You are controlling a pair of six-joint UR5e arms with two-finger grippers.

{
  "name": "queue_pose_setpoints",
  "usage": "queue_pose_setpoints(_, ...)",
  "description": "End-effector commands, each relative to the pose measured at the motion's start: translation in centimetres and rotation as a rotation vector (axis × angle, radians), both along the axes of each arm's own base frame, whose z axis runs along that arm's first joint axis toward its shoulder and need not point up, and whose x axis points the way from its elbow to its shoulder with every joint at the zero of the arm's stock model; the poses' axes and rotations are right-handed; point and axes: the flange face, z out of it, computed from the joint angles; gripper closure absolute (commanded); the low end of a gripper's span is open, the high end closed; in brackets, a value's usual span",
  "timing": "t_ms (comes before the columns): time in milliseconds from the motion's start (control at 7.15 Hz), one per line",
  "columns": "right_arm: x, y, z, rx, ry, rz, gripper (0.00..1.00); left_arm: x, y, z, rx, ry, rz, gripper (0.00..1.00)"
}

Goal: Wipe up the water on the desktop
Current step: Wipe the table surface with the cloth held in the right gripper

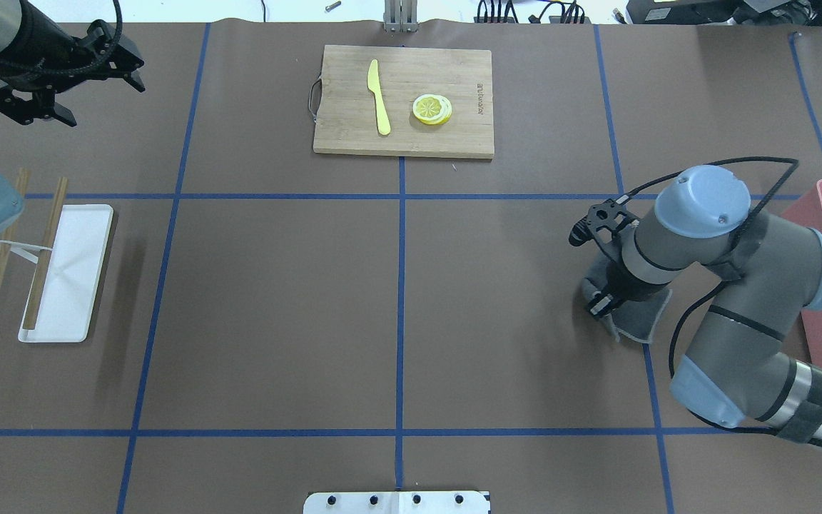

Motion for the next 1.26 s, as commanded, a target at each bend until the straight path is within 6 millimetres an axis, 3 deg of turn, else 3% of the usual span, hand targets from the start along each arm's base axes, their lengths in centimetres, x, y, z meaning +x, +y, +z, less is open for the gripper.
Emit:
queue_pose_setpoints(0, -4.2, 3.6, -5.3, -0.071, -0.07, 0.017, 1.0, 0.0, 0.0, 0.7, -0.001, -0.012, 0.007, 0.02)
queue_pose_setpoints(280, -6.7, 6.8, -7.8, -0.115, -0.172, 0.033, 1.0, -0.1, 0.0, 0.7, -0.001, -0.013, 0.004, 0.02)
queue_pose_setpoints(420, -6.5, 6.6, -7.6, -0.116, -0.181, 0.038, 1.0, 0.0, 0.0, 0.7, -0.001, -0.012, 0.007, 0.02)
queue_pose_setpoints(699, -2.8, 2.1, -5.6, -0.131, -0.152, 0.119, 1.0, 0.2, 0.0, 0.9, -0.006, -0.014, 0.009, 0.02)
queue_pose_setpoints(839, -1.4, -0.4, -3.5, -0.164, -0.132, 0.128, 1.0, 0.2, -0.1, 0.7, 0.007, -0.025, -0.003, 0.02)
queue_pose_setpoints(1119, -0.5, -3.9, 1.2, -0.146, -0.074, 0.12, 1.0, 0.1, -0.1, 0.7, 0.016, -0.038, -0.015, 0.02)
